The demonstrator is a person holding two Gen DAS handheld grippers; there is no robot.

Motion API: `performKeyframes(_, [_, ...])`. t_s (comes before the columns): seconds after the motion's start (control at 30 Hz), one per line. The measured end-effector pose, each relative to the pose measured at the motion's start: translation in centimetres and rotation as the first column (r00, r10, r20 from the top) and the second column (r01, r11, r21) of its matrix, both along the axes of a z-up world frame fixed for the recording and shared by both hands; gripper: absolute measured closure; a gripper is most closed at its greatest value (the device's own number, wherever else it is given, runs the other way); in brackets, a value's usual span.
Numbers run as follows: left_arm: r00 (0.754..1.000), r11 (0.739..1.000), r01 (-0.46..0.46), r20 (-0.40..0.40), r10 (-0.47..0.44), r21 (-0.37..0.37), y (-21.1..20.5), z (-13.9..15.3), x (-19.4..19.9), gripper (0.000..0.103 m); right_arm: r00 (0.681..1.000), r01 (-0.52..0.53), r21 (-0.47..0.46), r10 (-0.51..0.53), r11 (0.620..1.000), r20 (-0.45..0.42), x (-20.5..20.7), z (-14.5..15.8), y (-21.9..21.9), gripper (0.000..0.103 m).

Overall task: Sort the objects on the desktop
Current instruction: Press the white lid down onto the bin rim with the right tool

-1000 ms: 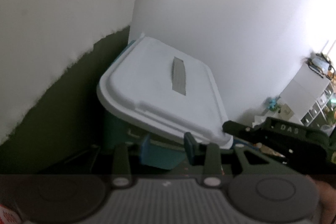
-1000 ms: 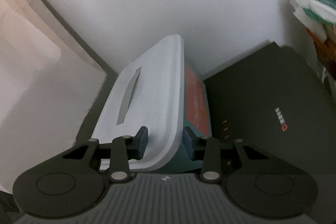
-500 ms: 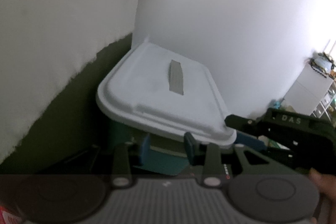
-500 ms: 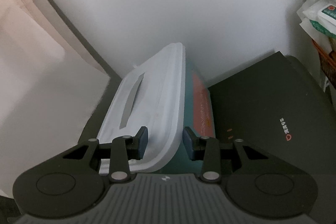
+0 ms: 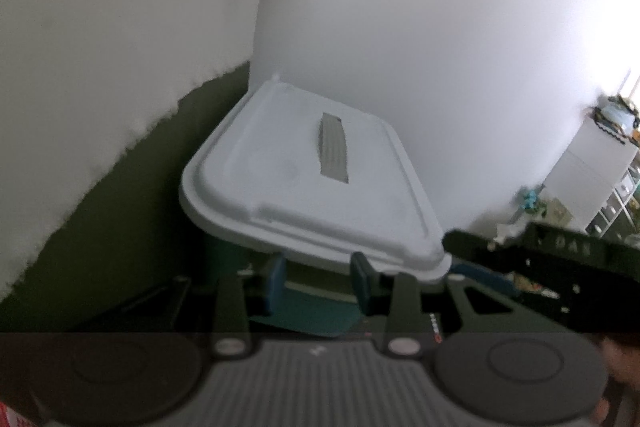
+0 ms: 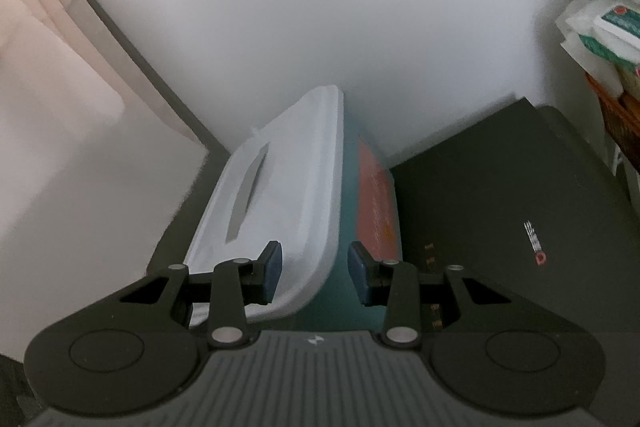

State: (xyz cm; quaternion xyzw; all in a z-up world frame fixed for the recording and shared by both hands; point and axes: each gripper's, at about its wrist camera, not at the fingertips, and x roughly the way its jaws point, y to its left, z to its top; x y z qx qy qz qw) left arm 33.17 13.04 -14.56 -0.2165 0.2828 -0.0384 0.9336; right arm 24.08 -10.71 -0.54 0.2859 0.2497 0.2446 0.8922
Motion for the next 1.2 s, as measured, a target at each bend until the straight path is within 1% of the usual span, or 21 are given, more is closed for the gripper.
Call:
performKeyframes(0.1, [1.000, 1.000, -0.002, 0.004, 0.002, 0.005, -0.1, -0.1, 0.0, 0.064, 1.000, -0.013, 0.010, 0.013, 1.000, -0.006, -0.4, -0.5, 0.0, 0.062])
performKeyframes(0.23, [1.000, 1.000, -0.002, 0.021, 0.002, -0.019, 0.0, -0.2, 0.1, 0.064, 1.000, -0.031, 0.015, 0.031, 0.999, 0.001, -1.0, -0.6, 0.2, 0.062])
performKeyframes(0.33, [1.000, 1.000, 0.003, 0.027, -0.004, 0.010, -0.5, -0.4, 0.7, 0.064, 0.999, -0.049, 0.015, 0.049, 0.999, 0.019, -1.4, -0.5, 0.3, 0.062])
performKeyframes(0.4, [1.000, 1.000, 0.002, 0.020, -0.001, -0.002, -0.6, -0.7, 1.1, 0.064, 0.999, -0.051, 0.014, 0.051, 0.999, 0.021, -1.6, -0.6, 0.2, 0.062])
performKeyframes(0.53, [1.000, 1.000, -0.004, 0.026, 0.004, 0.013, -0.9, -0.7, 1.3, 0.064, 0.998, -0.051, 0.014, 0.051, 0.999, 0.022, -2.2, -0.9, -0.4, 0.062])
performKeyframes(0.63, [0.999, 0.999, -0.034, 0.041, 0.033, 0.022, -2.9, -4.0, 5.0, 0.064, 0.999, -0.048, 0.016, 0.047, 0.999, 0.018, -2.5, -1.3, -0.9, 0.062])
performKeyframes(0.67, [0.998, 0.999, -0.041, 0.044, 0.040, 0.018, -3.1, -4.2, 5.3, 0.062, 0.999, -0.046, 0.016, 0.046, 0.999, 0.014, -2.6, -1.5, -1.0, 0.062])
performKeyframes(0.8, [0.998, 0.998, -0.055, 0.040, 0.056, -0.012, -3.6, -2.9, 4.1, 0.064, 0.999, -0.045, 0.015, 0.045, 0.999, 0.003, -3.2, -1.8, -1.5, 0.062])
performKeyframes(1.0, [0.998, 0.999, -0.049, 0.032, 0.049, 0.002, -4.9, -0.8, 2.2, 0.063, 0.999, -0.039, 0.008, 0.038, 0.999, 0.010, -4.6, -1.6, -2.8, 0.062])
performKeyframes(1.2, [0.998, 0.998, -0.054, 0.012, 0.054, 0.026, -6.8, 1.6, -0.5, 0.064, 1.000, -0.017, -0.013, 0.018, 1.000, 0.025, -6.4, -1.2, -5.3, 0.062])
